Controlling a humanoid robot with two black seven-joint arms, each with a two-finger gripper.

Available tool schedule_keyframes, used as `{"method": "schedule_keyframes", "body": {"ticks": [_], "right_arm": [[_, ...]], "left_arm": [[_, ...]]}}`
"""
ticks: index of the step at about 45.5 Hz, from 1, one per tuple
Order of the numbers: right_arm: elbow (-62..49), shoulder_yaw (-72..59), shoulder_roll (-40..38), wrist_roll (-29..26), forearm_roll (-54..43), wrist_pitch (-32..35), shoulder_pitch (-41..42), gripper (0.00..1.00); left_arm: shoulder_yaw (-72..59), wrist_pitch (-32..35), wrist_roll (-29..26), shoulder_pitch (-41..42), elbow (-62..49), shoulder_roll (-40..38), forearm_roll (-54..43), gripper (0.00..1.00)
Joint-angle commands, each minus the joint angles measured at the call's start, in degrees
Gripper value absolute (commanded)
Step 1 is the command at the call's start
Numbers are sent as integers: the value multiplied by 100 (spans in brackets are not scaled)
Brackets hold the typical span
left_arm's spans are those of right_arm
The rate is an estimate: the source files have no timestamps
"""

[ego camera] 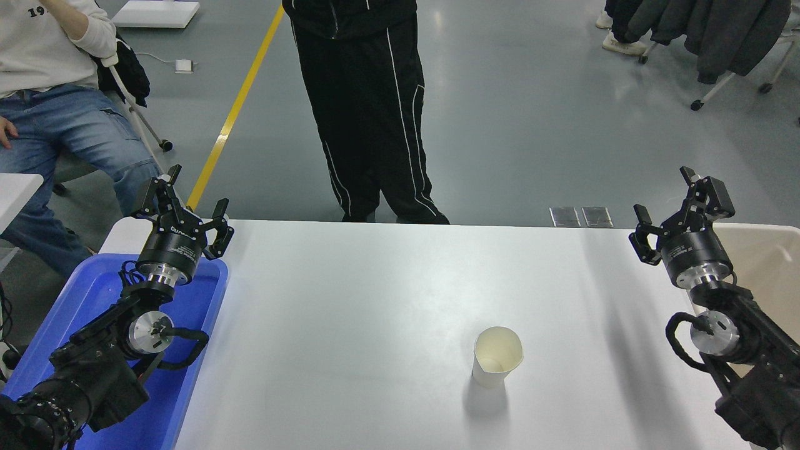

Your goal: Dispose of the paper cup in the dustbin

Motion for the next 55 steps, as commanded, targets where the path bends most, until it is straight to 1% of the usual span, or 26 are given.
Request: {"method": "schedule_keyframes", "body": {"ticks": [1,7,11,15,21,26,33,40,47,55], "right_arm": [[-74,-2,-72,-1,-8,9,105,99],[-65,-239,-379,-1,-8,-17,246,99],[-258,-722,-476,-1,-17,-43,641,99],[-714,-1302,-564,-10,-26,-35,1019,99],[-1330,-2610,-608,-27,-96,-35,1669,99],[-1594,-4279,-599,-28,-78,-122,2249,99],[-1559,-6459,-591,-28,-78,-482,2882,99],[-1419,-8218,-564,-28,-87,-509,3568,99],[-1024,-9291,-555,-28,-210,-448,4104,99],[-268,-9977,-494,-28,-1228,-421,4728,99]], "left_arm": [[-1,0,0,0,-4,0,0,100],[-1,0,0,0,-4,0,0,100],[-1,0,0,0,-4,0,0,100],[-1,0,0,0,-4,0,0,100],[-1,0,0,0,-4,0,0,100],[8,0,0,0,-4,0,0,100],[-1,0,0,0,-4,0,0,100],[-1,0,0,0,-4,0,0,100],[8,0,0,0,5,0,0,100],[8,0,0,0,-4,0,0,100]]}}
